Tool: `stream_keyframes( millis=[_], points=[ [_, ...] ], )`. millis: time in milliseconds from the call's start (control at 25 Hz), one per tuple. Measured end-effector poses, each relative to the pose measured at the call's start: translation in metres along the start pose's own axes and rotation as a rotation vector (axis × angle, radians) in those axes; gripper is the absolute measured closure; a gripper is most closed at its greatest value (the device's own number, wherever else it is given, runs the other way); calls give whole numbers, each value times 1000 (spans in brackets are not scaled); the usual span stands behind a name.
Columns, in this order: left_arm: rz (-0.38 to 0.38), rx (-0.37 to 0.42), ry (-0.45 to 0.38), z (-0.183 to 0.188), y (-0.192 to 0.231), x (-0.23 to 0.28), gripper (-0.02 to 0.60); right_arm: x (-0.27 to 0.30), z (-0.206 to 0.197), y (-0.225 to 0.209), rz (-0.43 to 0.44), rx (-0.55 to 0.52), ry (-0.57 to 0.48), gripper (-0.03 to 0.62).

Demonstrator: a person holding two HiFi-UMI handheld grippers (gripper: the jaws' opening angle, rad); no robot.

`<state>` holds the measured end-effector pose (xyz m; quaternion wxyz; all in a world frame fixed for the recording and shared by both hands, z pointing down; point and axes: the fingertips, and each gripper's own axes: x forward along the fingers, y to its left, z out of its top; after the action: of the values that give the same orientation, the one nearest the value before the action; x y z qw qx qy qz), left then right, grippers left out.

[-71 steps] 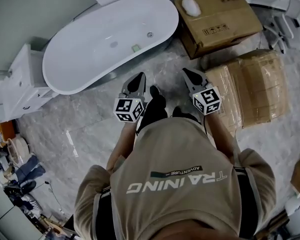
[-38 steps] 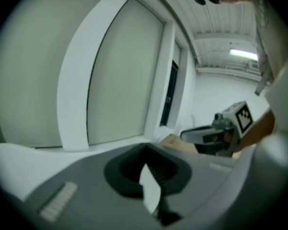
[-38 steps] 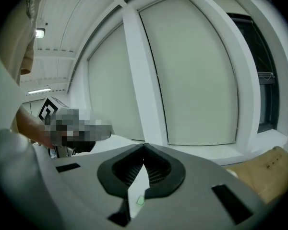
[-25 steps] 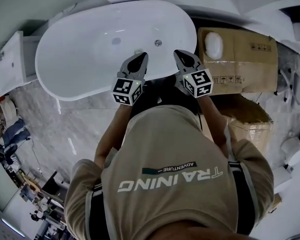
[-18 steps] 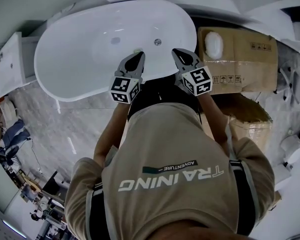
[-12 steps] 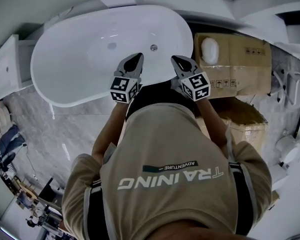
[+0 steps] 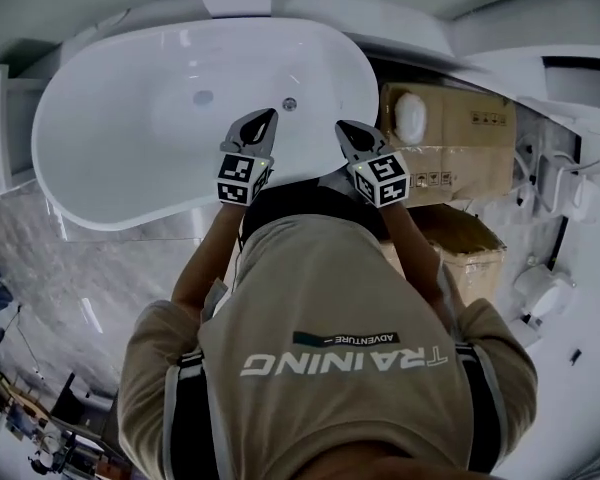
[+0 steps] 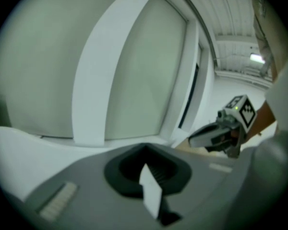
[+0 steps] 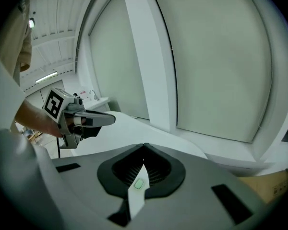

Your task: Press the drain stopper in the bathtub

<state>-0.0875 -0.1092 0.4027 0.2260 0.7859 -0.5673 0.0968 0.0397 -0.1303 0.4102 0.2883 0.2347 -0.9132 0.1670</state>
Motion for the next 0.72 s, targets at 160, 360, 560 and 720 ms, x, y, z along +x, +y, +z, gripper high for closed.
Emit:
stream_keyframes(
  millis=[160,360,560,720],
  points=[
    [16,-19,26,-27,30,20,580,38,-14,-11,-38,-88,48,586],
    [33,-27,85,-51,44,44,580,77,-46,-32,-29,-87,131,585],
    [81,-23,144,-80,61,61,580,120,-79,-53,-3,-40,197,585],
    [188,-88,172,-109,86,75,580,148,-104,-69,32,-29,259,585]
  ],
)
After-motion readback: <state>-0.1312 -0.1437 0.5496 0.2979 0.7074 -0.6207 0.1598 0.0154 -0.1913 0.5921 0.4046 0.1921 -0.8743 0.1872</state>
